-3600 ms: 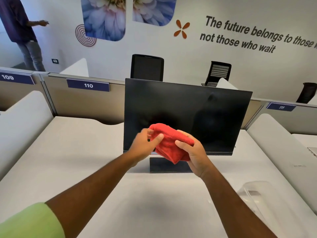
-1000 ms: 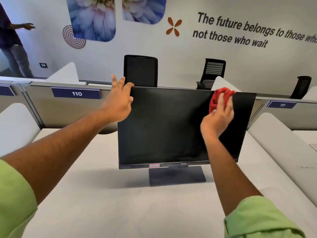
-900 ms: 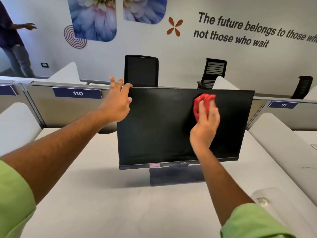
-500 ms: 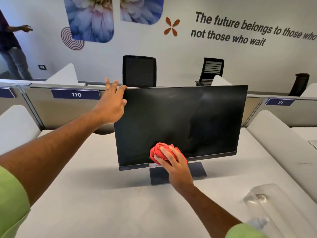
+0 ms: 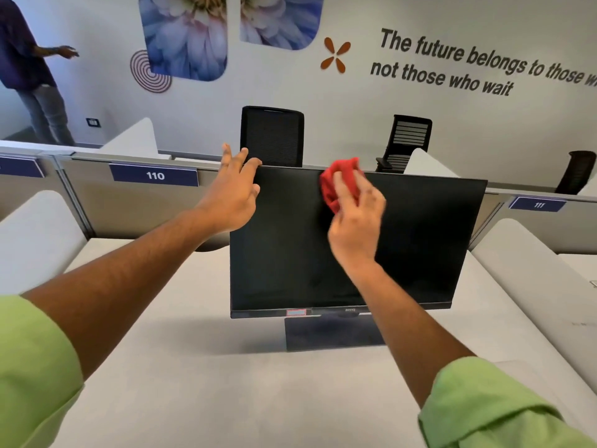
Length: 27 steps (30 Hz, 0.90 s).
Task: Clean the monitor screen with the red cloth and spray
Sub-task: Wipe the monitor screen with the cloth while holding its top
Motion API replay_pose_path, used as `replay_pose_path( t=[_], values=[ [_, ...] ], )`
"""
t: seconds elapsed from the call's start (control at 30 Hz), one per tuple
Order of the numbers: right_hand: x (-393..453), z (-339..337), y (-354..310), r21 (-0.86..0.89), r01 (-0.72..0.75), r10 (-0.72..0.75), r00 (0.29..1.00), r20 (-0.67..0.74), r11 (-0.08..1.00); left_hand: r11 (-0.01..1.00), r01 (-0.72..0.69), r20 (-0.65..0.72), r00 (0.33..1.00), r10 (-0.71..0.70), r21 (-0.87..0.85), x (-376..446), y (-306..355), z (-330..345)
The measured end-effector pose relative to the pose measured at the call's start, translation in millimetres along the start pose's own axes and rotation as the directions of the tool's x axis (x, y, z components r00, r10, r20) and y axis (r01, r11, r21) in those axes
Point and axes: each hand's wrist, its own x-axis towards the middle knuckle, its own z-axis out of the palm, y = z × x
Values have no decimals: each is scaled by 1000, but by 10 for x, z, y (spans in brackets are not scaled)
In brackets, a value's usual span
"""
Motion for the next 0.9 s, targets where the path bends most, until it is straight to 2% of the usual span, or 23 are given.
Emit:
replay_pose_path(
  t=[0.1, 0.17, 0.3, 0.4, 0.47, 0.5, 0.53, 0.57, 0.63, 0.7, 0.77, 0.8, 0.9],
  values=[
    [-235, 239, -443, 19, 189, -190, 977, 98, 982, 999, -4, -6, 1000, 3, -50, 16, 26, -19],
    [-541, 385, -638, 61, 290, -296, 932, 210, 955, 997, 7, -7, 1000, -8, -78, -3, 21, -39],
    [-1165, 552, -613, 184, 557, -578, 704, 412, 810, 996, 6, -8, 1000, -7, -90, -78, -26, -77],
    [-1541, 547, -384, 222, 665, -666, 545, 510, 714, 996, -5, 0, 1000, 5, -90, -82, -32, -101],
    [-1640, 490, -230, 224, 712, -700, 492, 517, 666, 996, -13, -2, 1000, 13, -85, -76, -33, -107],
    [-1605, 458, -183, 200, 726, -710, 511, 485, 658, 996, -18, -5, 1000, 18, -87, -73, -32, -108],
    [-1515, 432, -165, 169, 712, -701, 569, 429, 681, 996, -25, -6, 1000, 24, -89, -70, -35, -110],
    [-1364, 399, -185, 129, 662, -657, 662, 360, 738, 995, -32, -6, 999, 32, -90, -67, -40, -111],
    [-927, 336, -294, 58, 480, -480, 845, 236, 875, 995, -44, -5, 999, 43, -86, -57, -52, -117],
    [-445, 285, -452, 14, 291, -290, 947, 141, 957, 996, -49, 1, 999, 49, -75, -44, -56, -134],
    [-86, 262, -603, 7, 178, -178, 978, 105, 984, 989, -36, 7, 999, 37, -144, -28, -34, -170],
    [15, 266, -679, 9, 151, -151, 983, 107, 988, 971, -5, 9, 1000, 8, -239, -22, -22, -196],
    [1, 334, -890, 19, 180, -181, 974, 139, 984, 824, 131, 40, 991, -130, -551, 2, -10, -281]
  ],
)
